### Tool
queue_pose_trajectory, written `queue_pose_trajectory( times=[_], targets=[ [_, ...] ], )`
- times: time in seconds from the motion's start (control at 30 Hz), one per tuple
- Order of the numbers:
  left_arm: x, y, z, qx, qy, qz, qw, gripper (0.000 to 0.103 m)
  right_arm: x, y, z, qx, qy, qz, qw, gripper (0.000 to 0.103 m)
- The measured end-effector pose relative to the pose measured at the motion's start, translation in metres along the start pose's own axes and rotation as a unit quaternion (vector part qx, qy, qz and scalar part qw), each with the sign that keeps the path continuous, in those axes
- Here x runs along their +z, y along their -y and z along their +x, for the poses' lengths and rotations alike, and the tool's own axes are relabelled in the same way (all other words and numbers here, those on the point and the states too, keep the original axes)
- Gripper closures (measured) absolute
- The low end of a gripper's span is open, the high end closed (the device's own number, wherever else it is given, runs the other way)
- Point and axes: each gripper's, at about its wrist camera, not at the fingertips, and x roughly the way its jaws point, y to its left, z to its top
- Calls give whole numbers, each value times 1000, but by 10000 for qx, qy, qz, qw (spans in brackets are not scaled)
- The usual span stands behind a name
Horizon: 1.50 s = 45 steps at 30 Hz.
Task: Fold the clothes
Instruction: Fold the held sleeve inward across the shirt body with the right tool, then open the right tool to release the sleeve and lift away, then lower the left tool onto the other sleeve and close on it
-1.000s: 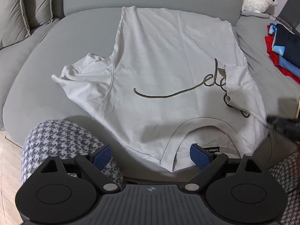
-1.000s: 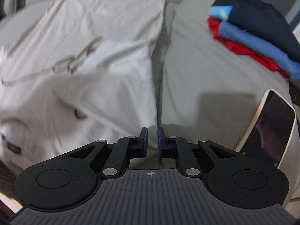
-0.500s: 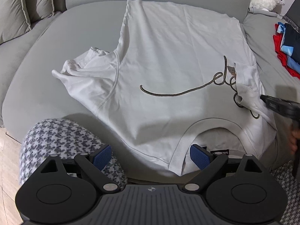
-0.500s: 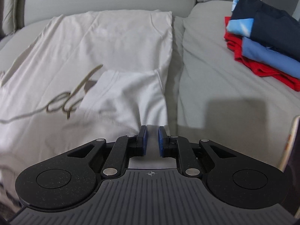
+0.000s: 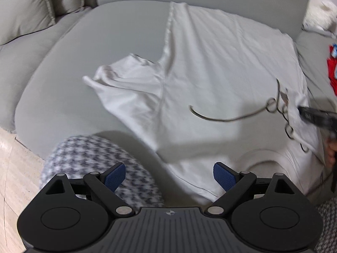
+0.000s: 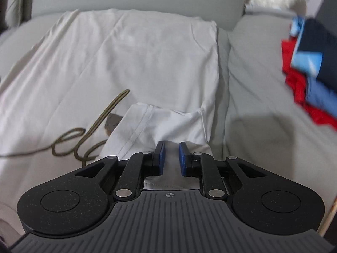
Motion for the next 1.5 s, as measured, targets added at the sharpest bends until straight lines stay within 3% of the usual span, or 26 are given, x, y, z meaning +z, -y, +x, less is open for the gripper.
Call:
queue_pose_trajectory(
  times=[0.13,0.23,0.3,0.53,0.67,0.73,0.83,0.93,1.13,1.33,1.5],
  targets=[
    [0,-6,-4,-33,69,-99,9999,12,0,-9,-33,184,148,-37,9997,83],
    [-4,-8,-13,-138,178,-150,9996,12,-18,-25,-35,241,-98,-135,9996,83],
    [-8,-11,-18,-163,218,-122,9996,12,-28,-35,-36,114,10,-348,9993,84],
    [-19,-32,-29,-203,374,-341,9985,12,-10,-42,-70,113,106,-373,9992,82],
    [-17,-36,-34,-115,567,-355,9977,12,-21,-53,-52,275,-342,-543,9976,81],
    [-13,-43,-37,-99,793,-372,9961,12,-16,-61,-65,169,-183,-606,9978,81],
    [-4,-56,-39,-123,1204,-426,9917,12,-8,-77,-104,505,321,-838,9947,78],
    [10,-74,-32,-36,1579,-556,9859,16,-9,-94,-146,854,713,-856,9901,68],
    [36,-116,1,-225,1400,-1086,9839,26,-31,-134,-195,1382,906,-952,9816,67],
    [61,-173,42,-415,1092,-1871,9754,48,-47,-164,-200,1511,680,-1288,9777,67],
    [76,-180,68,-565,925,-1839,9770,51,-44,-175,-195,1503,604,-1408,9767,66]
  ],
)
